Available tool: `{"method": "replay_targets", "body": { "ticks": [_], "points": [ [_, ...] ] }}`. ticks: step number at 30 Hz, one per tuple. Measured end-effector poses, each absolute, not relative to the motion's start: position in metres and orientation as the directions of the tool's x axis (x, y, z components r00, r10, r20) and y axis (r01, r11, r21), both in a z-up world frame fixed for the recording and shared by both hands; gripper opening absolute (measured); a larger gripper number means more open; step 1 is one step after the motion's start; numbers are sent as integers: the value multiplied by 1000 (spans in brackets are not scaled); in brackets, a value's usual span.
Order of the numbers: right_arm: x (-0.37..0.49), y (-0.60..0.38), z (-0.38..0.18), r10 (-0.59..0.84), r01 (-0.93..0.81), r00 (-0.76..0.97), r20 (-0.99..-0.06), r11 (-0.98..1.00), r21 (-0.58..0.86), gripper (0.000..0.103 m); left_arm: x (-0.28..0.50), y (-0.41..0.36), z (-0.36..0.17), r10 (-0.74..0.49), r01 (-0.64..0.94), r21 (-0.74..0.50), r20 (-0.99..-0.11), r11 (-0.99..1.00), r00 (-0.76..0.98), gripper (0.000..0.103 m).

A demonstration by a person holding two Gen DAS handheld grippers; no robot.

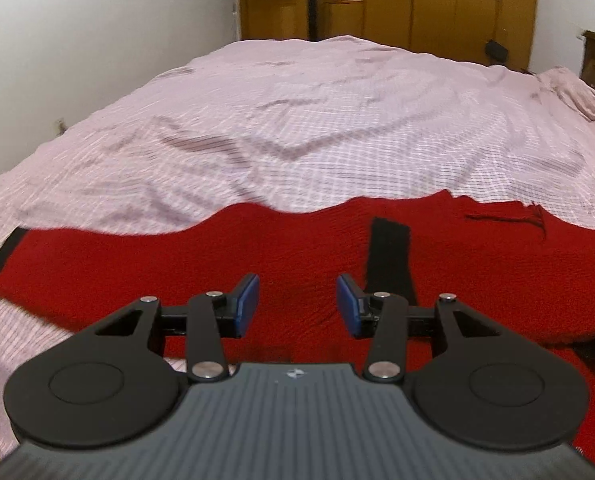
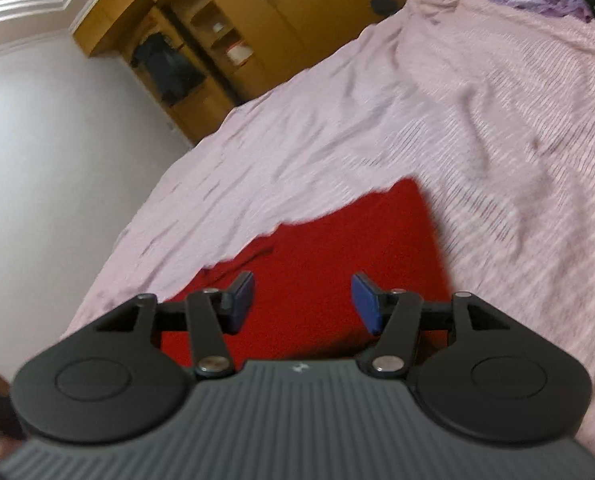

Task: Fold small clothes
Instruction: 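Grasp the other red sleeve near its black cuff with the left gripper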

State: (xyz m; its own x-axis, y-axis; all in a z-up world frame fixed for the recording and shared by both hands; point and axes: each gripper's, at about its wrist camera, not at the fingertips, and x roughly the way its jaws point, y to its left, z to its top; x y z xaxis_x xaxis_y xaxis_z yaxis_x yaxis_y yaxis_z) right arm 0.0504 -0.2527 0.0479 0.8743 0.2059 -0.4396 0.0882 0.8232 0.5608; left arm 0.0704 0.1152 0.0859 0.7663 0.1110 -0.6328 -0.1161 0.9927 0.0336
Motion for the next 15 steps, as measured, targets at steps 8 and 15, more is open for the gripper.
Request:
{"method": "replay_targets", "body": {
  "ticks": [8,15],
  "points": [
    [28,-211,34,261,71,829,-495,828,557,58,45,141,87,206,-227,50,-638,973,741,58],
    [6,-195,31,234,116,803,-548,840,529,58,37,173,84,218,-288,1,-658,958,721,65]
  ]
}}
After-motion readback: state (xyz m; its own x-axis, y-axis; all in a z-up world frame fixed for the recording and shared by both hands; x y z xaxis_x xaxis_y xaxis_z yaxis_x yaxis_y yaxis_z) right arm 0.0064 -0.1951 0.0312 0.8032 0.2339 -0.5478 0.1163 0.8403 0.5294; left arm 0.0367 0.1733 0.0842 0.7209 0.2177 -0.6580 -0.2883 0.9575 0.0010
